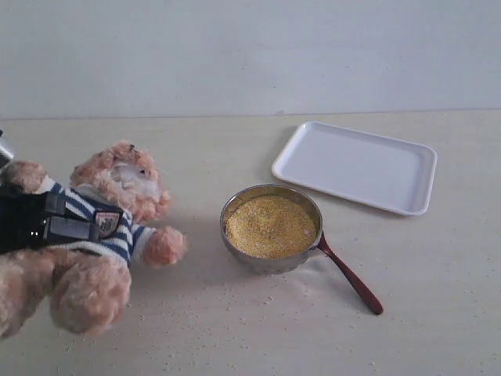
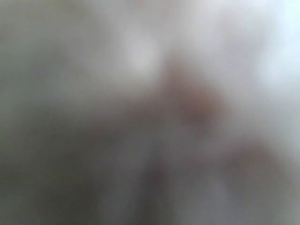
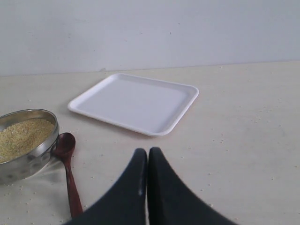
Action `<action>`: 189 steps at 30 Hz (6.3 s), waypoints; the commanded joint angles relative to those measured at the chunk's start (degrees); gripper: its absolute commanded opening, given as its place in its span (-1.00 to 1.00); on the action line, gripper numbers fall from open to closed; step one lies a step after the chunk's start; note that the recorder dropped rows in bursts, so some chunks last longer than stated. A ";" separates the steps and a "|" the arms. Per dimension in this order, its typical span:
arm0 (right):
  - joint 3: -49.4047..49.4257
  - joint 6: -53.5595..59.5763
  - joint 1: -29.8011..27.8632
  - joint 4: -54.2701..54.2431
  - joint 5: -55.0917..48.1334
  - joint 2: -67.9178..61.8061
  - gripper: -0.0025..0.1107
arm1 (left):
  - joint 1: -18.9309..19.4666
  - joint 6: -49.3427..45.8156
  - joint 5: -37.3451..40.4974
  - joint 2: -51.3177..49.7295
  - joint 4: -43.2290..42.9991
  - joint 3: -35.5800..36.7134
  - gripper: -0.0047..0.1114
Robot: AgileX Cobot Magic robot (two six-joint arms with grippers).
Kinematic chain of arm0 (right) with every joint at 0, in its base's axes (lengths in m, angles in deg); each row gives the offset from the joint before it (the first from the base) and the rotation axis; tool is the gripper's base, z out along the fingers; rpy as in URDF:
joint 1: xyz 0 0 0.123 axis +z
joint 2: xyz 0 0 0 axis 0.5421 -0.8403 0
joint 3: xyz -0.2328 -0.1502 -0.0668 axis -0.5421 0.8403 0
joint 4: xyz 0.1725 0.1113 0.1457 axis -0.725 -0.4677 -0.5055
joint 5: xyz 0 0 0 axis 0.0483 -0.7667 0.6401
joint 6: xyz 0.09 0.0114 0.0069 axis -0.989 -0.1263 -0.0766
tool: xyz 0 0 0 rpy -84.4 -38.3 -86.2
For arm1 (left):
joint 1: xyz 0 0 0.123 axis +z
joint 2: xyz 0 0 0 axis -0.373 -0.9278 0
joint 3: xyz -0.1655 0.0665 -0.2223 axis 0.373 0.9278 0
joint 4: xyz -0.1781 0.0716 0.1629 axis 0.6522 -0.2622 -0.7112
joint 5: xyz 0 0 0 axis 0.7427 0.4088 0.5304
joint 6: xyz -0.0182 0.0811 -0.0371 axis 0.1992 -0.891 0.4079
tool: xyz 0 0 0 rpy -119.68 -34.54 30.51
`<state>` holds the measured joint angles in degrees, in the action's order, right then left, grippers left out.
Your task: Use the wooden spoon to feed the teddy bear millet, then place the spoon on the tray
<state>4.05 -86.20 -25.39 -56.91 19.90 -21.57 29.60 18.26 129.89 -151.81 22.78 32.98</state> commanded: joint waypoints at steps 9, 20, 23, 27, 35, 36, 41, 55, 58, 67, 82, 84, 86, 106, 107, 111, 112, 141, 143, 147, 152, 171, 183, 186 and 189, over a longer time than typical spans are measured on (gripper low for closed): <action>-0.02 -0.08 -0.11 0.33 0.76 0.23 -0.96 | 0.41 -6.63 3.88 2.40 4.21 11.28 -0.81; -0.02 -0.08 -0.11 0.33 0.76 0.23 -0.96 | 0.41 -5.97 4.09 2.40 3.98 11.66 -0.81; -0.02 -0.08 -0.11 0.33 0.76 0.23 -0.96 | 0.41 -5.97 4.09 2.40 3.85 11.66 -0.81; -0.02 -0.08 -0.11 0.33 0.76 0.23 -0.96 | 0.41 -5.97 2.76 2.40 3.56 11.66 -0.81; -0.02 -0.08 -0.11 0.33 0.76 0.23 -0.96 | 0.41 -5.82 -0.08 2.40 3.39 11.66 -0.81; -0.02 -0.08 -0.11 0.33 0.76 0.23 -0.96 | 0.41 -5.82 -0.71 2.27 3.20 11.66 -0.81; -0.02 -0.08 -0.11 0.33 0.76 0.23 -0.96 | 0.41 -5.82 -1.14 0.78 1.19 11.74 -0.81; -0.02 -0.08 -0.11 0.33 0.76 0.23 -0.96 | 0.41 -5.94 -2.17 -3.71 0.87 11.74 -0.81; -0.02 -0.08 -0.11 0.33 0.76 0.23 -0.96 | 0.41 -5.94 -2.17 -3.71 0.87 11.74 -0.81; -0.02 -0.08 -0.11 -1.02 2.19 0.23 -0.96 | 0.41 -5.94 -2.17 -3.71 0.87 11.74 -0.81; -0.02 -0.08 -0.11 -1.21 1.86 0.23 -0.96 | 0.41 -5.94 -2.17 -3.71 0.87 11.74 -0.81; -0.97 -0.08 -0.11 -2.06 2.88 0.23 -0.96 | 0.41 -5.94 -2.17 -3.71 0.87 11.74 -0.81; -4.34 -0.08 -0.11 -3.40 4.33 0.23 -0.96 | 0.41 -5.94 -2.17 -3.71 0.87 11.74 -0.81; -27.81 6.32 -0.11 -16.40 -25.24 0.23 -0.96 | 0.41 -6.05 -2.17 -3.70 0.87 11.74 -0.81; -27.81 8.26 -0.11 -16.40 -26.24 0.23 -0.96 | 0.41 -6.05 -2.17 -3.70 0.87 11.74 -0.81; -28.03 13.41 -0.11 -16.71 -30.57 -8.18 -0.96 | 0.41 -6.05 -2.17 -3.70 0.87 11.74 -0.81; -28.16 15.73 -0.11 -17.47 -31.47 -11.61 -0.96 | 0.41 -6.05 -2.17 -3.70 0.87 11.74 -0.81; -41.50 17.38 25.14 -5.29 -7.97 -85.68 0.11 | 0.41 -6.17 -2.31 -3.70 0.87 11.74 -0.81; -44.50 15.73 25.14 -3.19 -10.63 -88.12 0.09 | 0.41 -6.17 -2.31 -3.70 0.87 11.74 -0.81; -48.36 11.83 25.14 1.38 -15.61 -92.14 0.09 | 0.41 -6.17 -2.31 -3.70 0.87 11.74 -0.81; -48.82 10.84 25.14 3.53 -15.86 -95.83 0.09 | 0.41 -6.17 -2.31 -3.70 0.87 11.74 -0.81; -48.70 10.02 25.05 6.78 -11.38 -102.79 0.09 | 0.41 -6.17 -2.21 -3.70 0.87 11.74 -0.81; -48.70 10.02 25.05 6.78 -11.81 -104.39 -0.20 | 0.41 -6.17 -2.30 -3.70 0.87 11.74 -0.81; -48.70 10.02 25.05 6.78 -11.86 -104.39 -0.61 | 0.41 -6.17 -2.30 -3.70 0.87 11.74 -0.81; -48.70 9.59 25.05 6.78 -11.86 -104.39 -0.80 | 0.41 -6.17 -2.30 -3.70 0.87 11.74 -0.81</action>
<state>-44.63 -76.95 -0.26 -50.79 8.74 -125.26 29.94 12.09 128.39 -154.97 24.54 44.49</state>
